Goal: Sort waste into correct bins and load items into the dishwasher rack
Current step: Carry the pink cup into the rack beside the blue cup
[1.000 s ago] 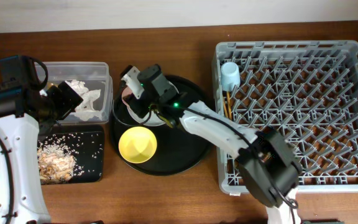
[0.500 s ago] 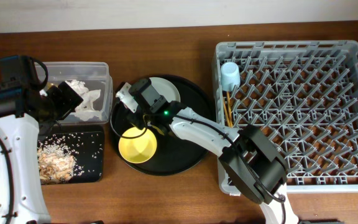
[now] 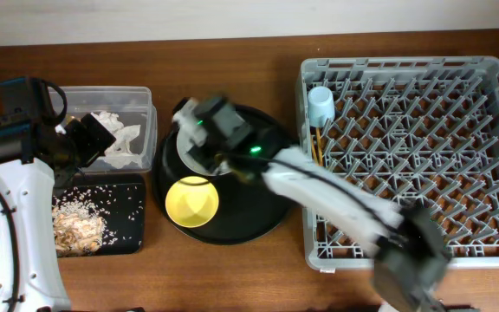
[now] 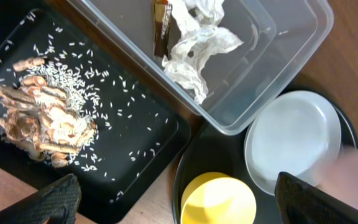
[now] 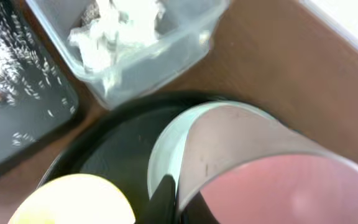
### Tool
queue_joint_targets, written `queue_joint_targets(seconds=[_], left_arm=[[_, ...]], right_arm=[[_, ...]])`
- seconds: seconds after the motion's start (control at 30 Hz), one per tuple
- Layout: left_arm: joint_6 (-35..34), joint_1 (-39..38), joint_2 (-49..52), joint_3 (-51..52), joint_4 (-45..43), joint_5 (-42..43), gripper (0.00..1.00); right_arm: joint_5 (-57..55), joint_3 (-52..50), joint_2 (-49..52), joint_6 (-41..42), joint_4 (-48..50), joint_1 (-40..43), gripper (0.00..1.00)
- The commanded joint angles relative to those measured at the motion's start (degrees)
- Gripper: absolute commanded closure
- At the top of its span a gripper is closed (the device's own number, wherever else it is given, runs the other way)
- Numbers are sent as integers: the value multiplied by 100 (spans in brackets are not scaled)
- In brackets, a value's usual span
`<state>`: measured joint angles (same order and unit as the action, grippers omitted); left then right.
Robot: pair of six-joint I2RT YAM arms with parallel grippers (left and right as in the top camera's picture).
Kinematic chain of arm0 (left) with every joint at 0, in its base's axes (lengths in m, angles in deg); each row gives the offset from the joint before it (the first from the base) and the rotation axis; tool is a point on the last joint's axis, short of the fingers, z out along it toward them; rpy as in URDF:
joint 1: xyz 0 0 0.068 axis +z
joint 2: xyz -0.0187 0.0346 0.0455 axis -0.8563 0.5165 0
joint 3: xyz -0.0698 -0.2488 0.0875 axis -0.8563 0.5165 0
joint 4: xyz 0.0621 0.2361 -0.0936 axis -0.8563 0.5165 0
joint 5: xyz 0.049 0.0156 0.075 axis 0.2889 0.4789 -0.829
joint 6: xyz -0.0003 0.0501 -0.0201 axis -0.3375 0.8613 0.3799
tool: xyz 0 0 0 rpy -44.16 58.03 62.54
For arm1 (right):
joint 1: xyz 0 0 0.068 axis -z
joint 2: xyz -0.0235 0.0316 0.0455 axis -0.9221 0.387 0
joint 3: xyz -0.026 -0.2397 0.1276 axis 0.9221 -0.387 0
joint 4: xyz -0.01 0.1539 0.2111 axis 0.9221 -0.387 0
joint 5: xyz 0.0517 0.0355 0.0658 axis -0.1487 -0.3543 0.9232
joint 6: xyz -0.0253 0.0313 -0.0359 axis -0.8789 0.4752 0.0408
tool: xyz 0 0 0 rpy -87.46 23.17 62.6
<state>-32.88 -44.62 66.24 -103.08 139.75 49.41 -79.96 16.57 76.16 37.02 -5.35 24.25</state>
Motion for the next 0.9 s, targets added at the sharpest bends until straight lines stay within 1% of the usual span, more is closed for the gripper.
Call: queue_joint_targets(seconds=[0.0,0.07,0.1,0.17,0.2,0.27,0.33,0.4,0.5,0.53,0.63,0.73,0.87], left_arm=[[9,13,-96,-37,-4,15,1],[9,13,-96,-37,-4,15,1],[9,13,-96,-37,-4,15,1],[9,13,-96,-37,-4,15,1],[9,13,-96,-37,-4,15,1],[9,13,-96,-37,-4,15,1],[9,13,-96,-37,-4,15,1],[9,13,-96,-37,-4,15,1],[9,13,-96,-37,-4,15,1],[9,13,-96,-37,-4,15,1],[9,13,-96,-37,-4,15,1],[9,13,-96,-37,-4,15,1],[9,13,-96,-37,-4,15,1]], right_arm=[[927,39,-1119,334,-1174,1058,96],[2240,39,-1346,330,-1985,2057,96],[3353,31,-1309,328,-2426,2833,96],[4350,-42,-1176,308,-2776,3591,96],[5027,-186,-1060,302,-2883,4094,96],[5912,-573,-907,-46,-2828,4577,96],[6470,-990,-787,-313,-2675,4813,96],[6767,-1432,-684,-326,-2192,4870,96],[7350,-2055,-557,-317,-1154,4863,96],[7337,-2142,-490,-321,-988,4863,96],[7224,-2170,-251,-319,-909,4863,95],[6885,-2173,13,-332,-885,4815,95],[6887,-2173,282,-385,-772,4826,95]])
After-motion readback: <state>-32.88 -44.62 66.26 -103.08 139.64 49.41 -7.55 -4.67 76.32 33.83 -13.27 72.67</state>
